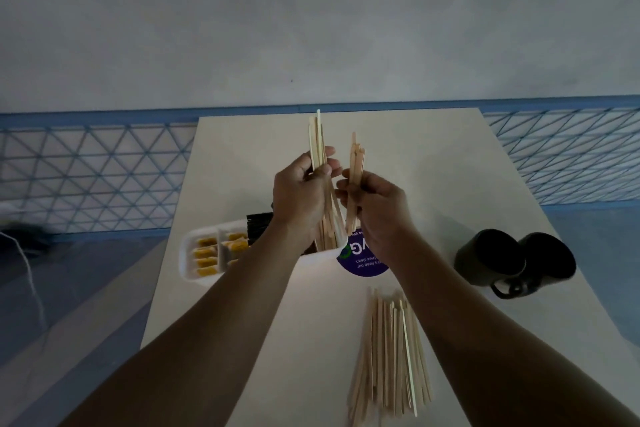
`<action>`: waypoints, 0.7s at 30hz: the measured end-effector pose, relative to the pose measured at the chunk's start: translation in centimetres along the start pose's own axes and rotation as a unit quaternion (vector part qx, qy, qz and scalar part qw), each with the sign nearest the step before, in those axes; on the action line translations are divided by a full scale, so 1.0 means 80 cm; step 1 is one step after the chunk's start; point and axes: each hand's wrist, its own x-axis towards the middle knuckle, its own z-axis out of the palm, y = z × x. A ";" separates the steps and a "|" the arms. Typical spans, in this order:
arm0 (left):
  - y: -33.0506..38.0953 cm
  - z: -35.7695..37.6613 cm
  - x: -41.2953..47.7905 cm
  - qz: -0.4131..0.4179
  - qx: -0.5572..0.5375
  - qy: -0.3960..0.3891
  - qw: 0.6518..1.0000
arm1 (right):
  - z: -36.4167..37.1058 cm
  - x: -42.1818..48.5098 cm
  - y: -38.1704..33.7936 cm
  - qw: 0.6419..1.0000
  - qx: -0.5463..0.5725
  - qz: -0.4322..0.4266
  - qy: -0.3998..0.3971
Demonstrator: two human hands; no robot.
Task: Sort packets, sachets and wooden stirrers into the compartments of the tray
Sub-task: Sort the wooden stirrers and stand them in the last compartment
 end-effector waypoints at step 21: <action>-0.063 0.009 0.006 -0.018 0.119 0.071 0.990 | 0.005 0.011 0.052 0.984 -0.174 -0.028 0.005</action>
